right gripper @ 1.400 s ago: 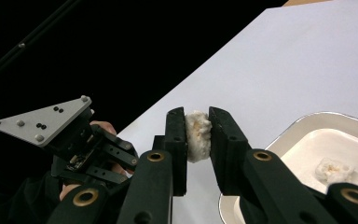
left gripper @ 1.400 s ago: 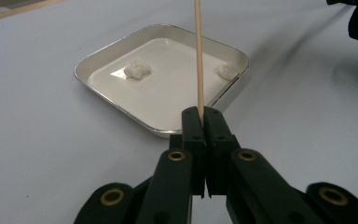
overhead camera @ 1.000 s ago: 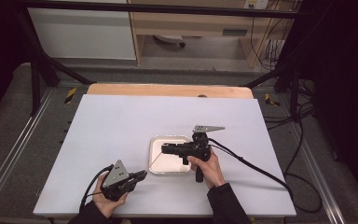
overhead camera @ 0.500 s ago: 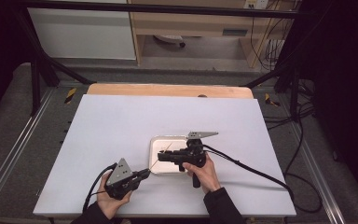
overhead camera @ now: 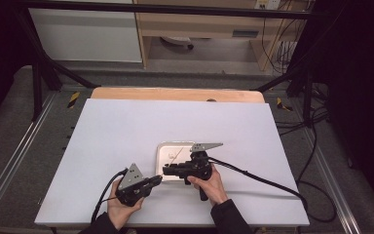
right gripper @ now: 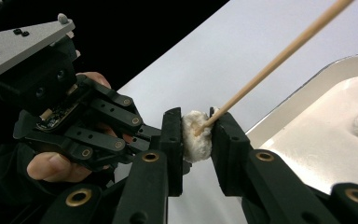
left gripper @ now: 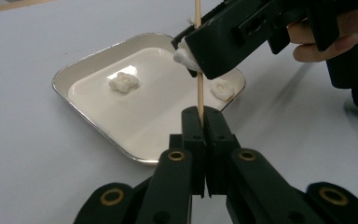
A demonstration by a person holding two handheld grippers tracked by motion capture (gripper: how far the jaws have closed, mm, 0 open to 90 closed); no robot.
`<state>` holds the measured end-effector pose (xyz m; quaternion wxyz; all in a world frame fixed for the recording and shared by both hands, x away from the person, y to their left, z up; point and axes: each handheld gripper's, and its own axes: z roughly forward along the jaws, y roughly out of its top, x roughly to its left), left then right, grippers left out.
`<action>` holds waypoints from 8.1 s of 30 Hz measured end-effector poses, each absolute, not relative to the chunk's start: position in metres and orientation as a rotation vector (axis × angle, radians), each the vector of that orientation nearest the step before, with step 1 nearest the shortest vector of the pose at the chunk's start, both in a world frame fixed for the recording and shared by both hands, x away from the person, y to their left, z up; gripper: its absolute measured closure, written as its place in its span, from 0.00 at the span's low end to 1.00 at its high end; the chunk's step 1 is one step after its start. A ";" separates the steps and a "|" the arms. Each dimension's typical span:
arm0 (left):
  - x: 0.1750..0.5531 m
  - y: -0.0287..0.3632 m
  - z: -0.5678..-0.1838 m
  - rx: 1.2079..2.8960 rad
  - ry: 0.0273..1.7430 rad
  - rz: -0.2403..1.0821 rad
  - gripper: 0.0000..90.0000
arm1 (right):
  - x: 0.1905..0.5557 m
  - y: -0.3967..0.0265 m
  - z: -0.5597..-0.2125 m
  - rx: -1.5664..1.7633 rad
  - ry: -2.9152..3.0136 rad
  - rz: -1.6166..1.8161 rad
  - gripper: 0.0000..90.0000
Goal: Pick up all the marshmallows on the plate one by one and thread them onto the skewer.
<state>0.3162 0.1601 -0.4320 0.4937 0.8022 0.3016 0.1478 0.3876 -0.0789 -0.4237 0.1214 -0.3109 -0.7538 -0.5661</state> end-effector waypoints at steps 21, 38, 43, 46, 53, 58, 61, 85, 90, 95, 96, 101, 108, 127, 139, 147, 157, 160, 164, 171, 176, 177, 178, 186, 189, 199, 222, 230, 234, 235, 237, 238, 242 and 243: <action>0.316 0.196 -0.428 1.949 0.793 0.364 0.98 | 0.398 -0.100 -0.404 -1.052 -2.648 -1.618 0.10; 0.320 0.207 -0.430 1.958 0.827 0.358 0.98 | 0.425 -0.091 -0.416 -1.189 -2.775 -1.467 0.01; 0.320 0.209 -0.429 1.953 0.829 0.361 0.98 | 0.432 -0.076 -0.417 -1.172 -2.831 -1.420 0.01; 0.321 0.209 -0.429 1.951 0.830 0.360 0.98 | 0.436 -0.068 -0.421 -1.171 -2.844 -1.378 0.03; 0.321 0.209 -0.429 1.955 0.828 0.360 0.98 | 0.446 -0.050 -0.428 -1.117 -2.902 -1.293 0.18; 0.321 0.209 -0.429 1.957 0.825 0.359 0.98 | 0.453 -0.048 -0.435 -1.105 -2.900 -1.282 0.31; 0.322 0.209 -0.430 1.959 0.827 0.358 0.98 | 0.456 -0.048 -0.438 -1.089 -2.926 -1.270 0.41; 0.321 0.207 -0.430 1.965 0.819 0.355 0.98 | 0.455 -0.045 -0.447 -1.039 -2.933 -1.253 0.74; 0.321 0.206 -0.430 1.965 0.817 0.355 0.98 | 0.455 -0.046 -0.446 -1.061 -2.916 -1.250 0.77; 0.321 0.206 -0.430 1.965 0.814 0.355 0.98 | 0.454 -0.049 -0.440 -1.057 -2.906 -1.264 0.79; 0.320 0.206 -0.430 1.966 0.814 0.355 0.98 | 0.454 -0.050 -0.438 -1.054 -2.905 -1.270 0.79; 0.320 0.205 -0.430 1.967 0.809 0.353 0.98 | 0.450 -0.053 -0.428 -1.045 -2.876 -1.294 0.81; 0.319 0.205 -0.430 1.963 0.803 0.354 0.98 | 0.443 -0.061 -0.416 -1.025 -2.831 -1.351 0.82; 0.313 0.196 -0.428 1.961 0.725 0.344 0.98 | 0.414 -0.111 -0.367 -0.979 -2.561 -1.696 0.82; 0.309 0.190 -0.427 1.961 0.663 0.332 0.98 | 0.408 -0.117 -0.352 -0.929 -2.385 -1.836 0.82; 0.308 0.189 -0.427 1.964 0.648 0.335 0.98 | 0.408 -0.116 -0.353 -0.909 -2.344 -1.844 0.82; 0.308 0.189 -0.427 1.956 0.651 0.342 0.98 | 0.406 -0.114 -0.355 -0.892 -2.325 -1.831 0.82; 0.308 0.189 -0.426 1.952 0.650 0.343 0.98 | 0.406 -0.113 -0.356 -0.887 -2.330 -1.826 0.82; 0.308 0.189 -0.427 1.948 0.650 0.347 0.98 | 0.407 -0.112 -0.357 -0.888 -2.318 -1.822 0.81; 0.307 0.190 -0.427 1.939 0.647 0.362 0.98 | 0.407 -0.108 -0.362 -0.885 -2.273 -1.815 0.81; 0.306 0.191 -0.426 1.911 0.665 0.370 0.98 | 0.405 -0.104 -0.365 -0.896 -2.222 -1.841 0.83; 0.306 0.192 -0.426 1.907 0.667 0.367 0.98 | 0.405 -0.104 -0.365 -0.901 -2.214 -1.848 0.84; 0.306 0.192 -0.427 1.902 0.673 0.364 0.98 | 0.404 -0.103 -0.366 -0.903 -2.208 -1.856 0.84; 0.306 0.190 -0.428 1.898 0.697 0.352 0.98 | 0.400 -0.097 -0.371 -0.903 -2.195 -1.894 0.87; 0.306 0.188 -0.428 1.897 0.699 0.352 0.98 | 0.399 -0.096 -0.373 -0.901 -2.187 -1.902 0.87; 0.305 0.186 -0.429 1.901 0.704 0.354 0.98 | 0.396 -0.090 -0.380 -0.888 -2.186 -1.918 0.89; 0.305 0.181 -0.424 1.880 0.684 0.366 0.98 | 0.387 -0.080 -0.393 -0.831 -2.178 -1.845 0.89; 0.307 0.176 -0.427 1.895 0.707 0.380 0.98 | 0.383 -0.074 -0.402 -0.833 -2.183 -1.833 0.88; 0.308 0.177 -0.428 1.891 0.709 0.370 0.98 | 0.384 -0.074 -0.402 -0.854 -2.199 -1.826 0.80; 0.308 0.177 -0.428 1.892 0.711 0.372 0.98 | 0.384 -0.075 -0.401 -0.875 -2.204 -1.828 0.72; 0.309 0.179 -0.429 1.892 0.723 0.370 0.98 | 0.385 -0.078 -0.397 -0.886 -2.229 -1.839 0.64; 0.310 0.180 -0.429 1.890 0.732 0.364 0.98 | 0.384 -0.080 -0.395 -0.887 -2.240 -1.846 0.59; 0.312 0.185 -0.430 1.888 0.751 0.358 0.98 | 0.383 -0.087 -0.385 -0.917 -2.317 -1.847 0.41; 0.312 0.185 -0.430 1.888 0.753 0.358 0.98 | 0.383 -0.089 -0.384 -0.931 -2.347 -1.837 0.37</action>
